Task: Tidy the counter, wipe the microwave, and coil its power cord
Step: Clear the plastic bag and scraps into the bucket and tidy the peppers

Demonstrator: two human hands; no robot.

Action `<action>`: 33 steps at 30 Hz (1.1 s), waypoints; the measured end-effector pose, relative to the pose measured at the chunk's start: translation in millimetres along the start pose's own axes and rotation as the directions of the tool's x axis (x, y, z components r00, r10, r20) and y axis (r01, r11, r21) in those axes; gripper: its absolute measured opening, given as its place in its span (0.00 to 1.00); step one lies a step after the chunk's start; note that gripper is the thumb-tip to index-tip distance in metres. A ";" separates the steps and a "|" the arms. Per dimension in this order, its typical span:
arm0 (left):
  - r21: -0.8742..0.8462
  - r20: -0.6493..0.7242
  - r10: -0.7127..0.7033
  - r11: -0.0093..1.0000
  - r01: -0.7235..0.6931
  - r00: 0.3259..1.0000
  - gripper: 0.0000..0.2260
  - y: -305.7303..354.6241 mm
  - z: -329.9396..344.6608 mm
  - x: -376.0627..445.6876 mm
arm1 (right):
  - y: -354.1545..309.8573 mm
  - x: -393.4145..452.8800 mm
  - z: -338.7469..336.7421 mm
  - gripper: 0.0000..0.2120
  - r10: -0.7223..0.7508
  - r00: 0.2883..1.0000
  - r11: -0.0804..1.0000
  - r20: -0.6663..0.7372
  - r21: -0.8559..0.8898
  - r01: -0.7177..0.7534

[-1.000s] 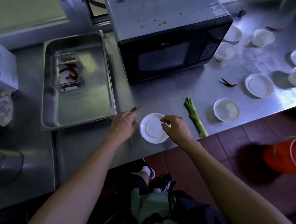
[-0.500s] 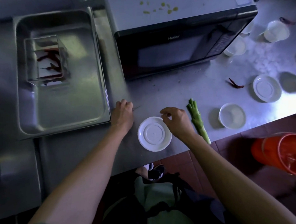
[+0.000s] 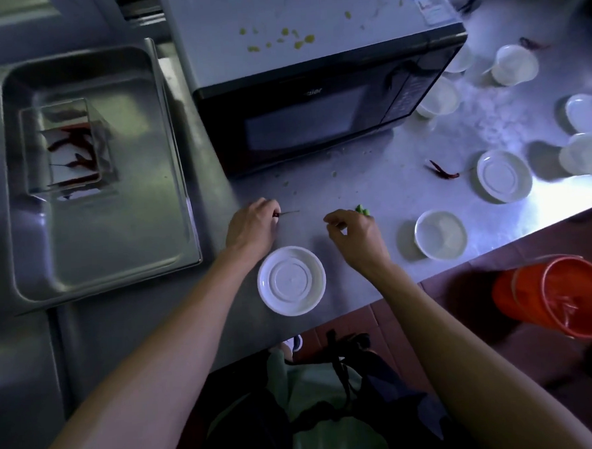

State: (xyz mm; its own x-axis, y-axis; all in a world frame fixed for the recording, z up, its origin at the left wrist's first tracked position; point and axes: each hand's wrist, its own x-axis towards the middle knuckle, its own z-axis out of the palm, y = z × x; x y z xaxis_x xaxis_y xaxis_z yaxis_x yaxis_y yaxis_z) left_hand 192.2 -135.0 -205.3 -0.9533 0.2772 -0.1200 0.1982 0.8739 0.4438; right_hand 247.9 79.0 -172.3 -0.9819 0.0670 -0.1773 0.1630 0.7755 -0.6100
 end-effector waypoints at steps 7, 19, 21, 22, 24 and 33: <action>-0.007 0.007 0.116 0.993 -0.116 0.993 0.04 77.8 20.5 0.0 | 57.3 -33.8 -51.1 0.08 0.060 0.991 0.997 -0.121 0.052 -0.054; 0.033 0.074 0.305 0.951 -0.308 0.949 0.10 255.5 70.4 -13.5 | 190.0 -118.2 -152.6 0.11 0.168 0.946 0.981 -0.276 0.144 -0.132; 0.032 0.086 0.329 0.943 -0.332 0.941 0.10 276.1 78.2 -14.3 | 206.8 -126.7 -163.9 0.11 0.201 0.937 0.973 -0.285 0.165 -0.159; 0.035 0.098 0.335 0.940 -0.339 0.937 0.10 285.4 81.5 -14.3 | 214.4 -130.4 -168.9 0.12 0.218 0.931 0.969 -0.291 0.179 -0.171; 0.056 0.121 0.342 0.935 -0.350 0.932 0.09 302.0 86.5 -12.8 | 228.7 -135.9 -177.4 0.12 0.239 0.919 0.964 -0.314 0.190 -0.186; 0.058 0.145 0.362 0.926 -0.373 0.921 0.10 339.0 95.4 13.6 | 264.9 -131.2 -188.9 0.10 0.300 0.900 0.951 -0.317 0.179 -0.254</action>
State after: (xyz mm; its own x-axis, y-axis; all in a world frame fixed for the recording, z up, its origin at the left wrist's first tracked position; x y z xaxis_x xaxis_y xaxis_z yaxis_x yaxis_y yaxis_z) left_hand 268.2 203.2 -141.2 -0.7729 0.6296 -0.0784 0.5527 0.7288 0.4043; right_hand 401.6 394.2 -164.6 -0.8651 0.4920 -0.0978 0.4218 0.6080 -0.6726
